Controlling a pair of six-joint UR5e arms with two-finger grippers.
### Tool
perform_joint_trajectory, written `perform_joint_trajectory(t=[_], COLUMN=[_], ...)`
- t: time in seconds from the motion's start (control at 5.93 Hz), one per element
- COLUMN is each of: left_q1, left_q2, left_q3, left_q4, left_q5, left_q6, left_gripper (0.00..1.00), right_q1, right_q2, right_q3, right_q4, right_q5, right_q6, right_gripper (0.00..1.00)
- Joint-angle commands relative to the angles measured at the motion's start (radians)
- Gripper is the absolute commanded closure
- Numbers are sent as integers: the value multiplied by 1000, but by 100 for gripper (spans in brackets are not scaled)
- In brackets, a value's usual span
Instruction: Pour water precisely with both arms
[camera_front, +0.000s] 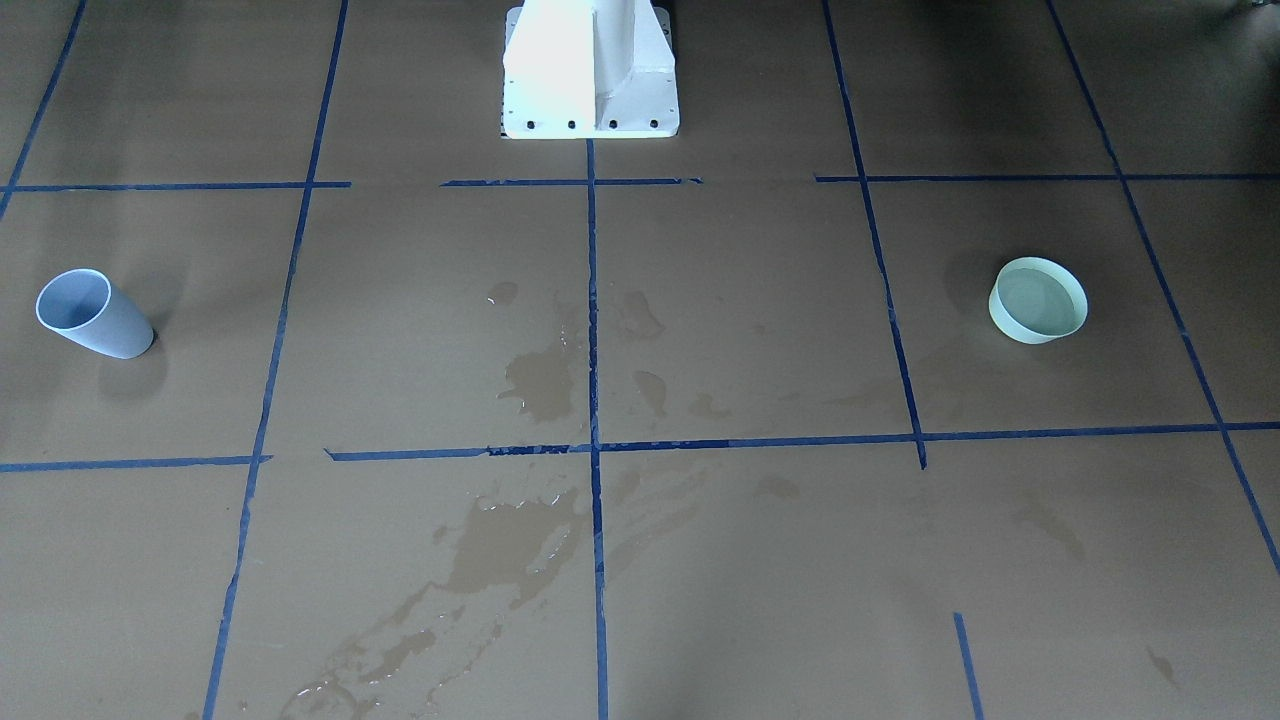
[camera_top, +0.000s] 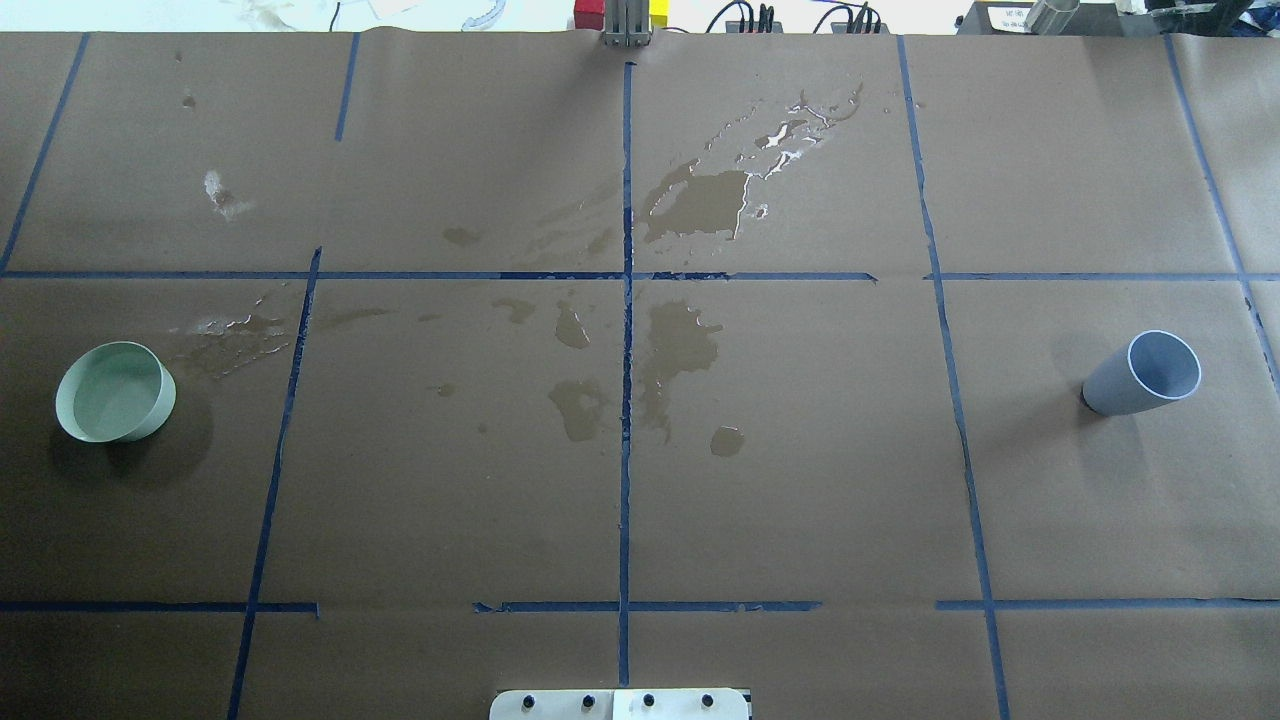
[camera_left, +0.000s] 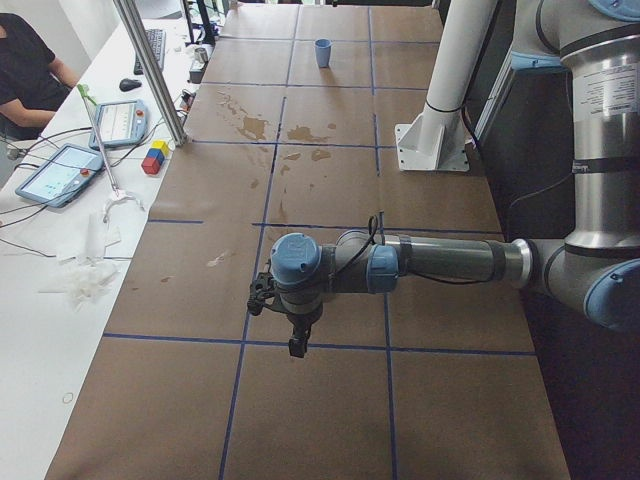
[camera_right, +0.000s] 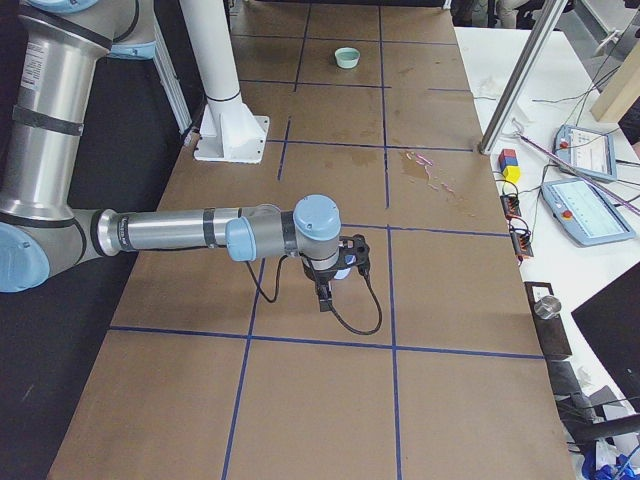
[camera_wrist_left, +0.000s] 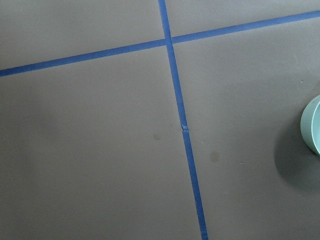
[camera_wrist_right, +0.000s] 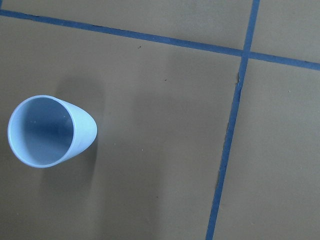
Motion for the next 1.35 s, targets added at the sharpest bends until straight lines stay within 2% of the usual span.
perform_joint_trajectory(t=[0.0,1.18], left_q1=[2,14], left_q2=[0,9], left_q3=[7,-3], left_q4=[0,-2], left_q5=[7,5], left_q6=[-3,0], left_gripper=[0,0], right_q1=[0,0], right_q2=[0,0], right_q3=[2,2], right_q4=[0,0], right_q5=[1,1], right_q6=[0,-2], right_gripper=[0,0])
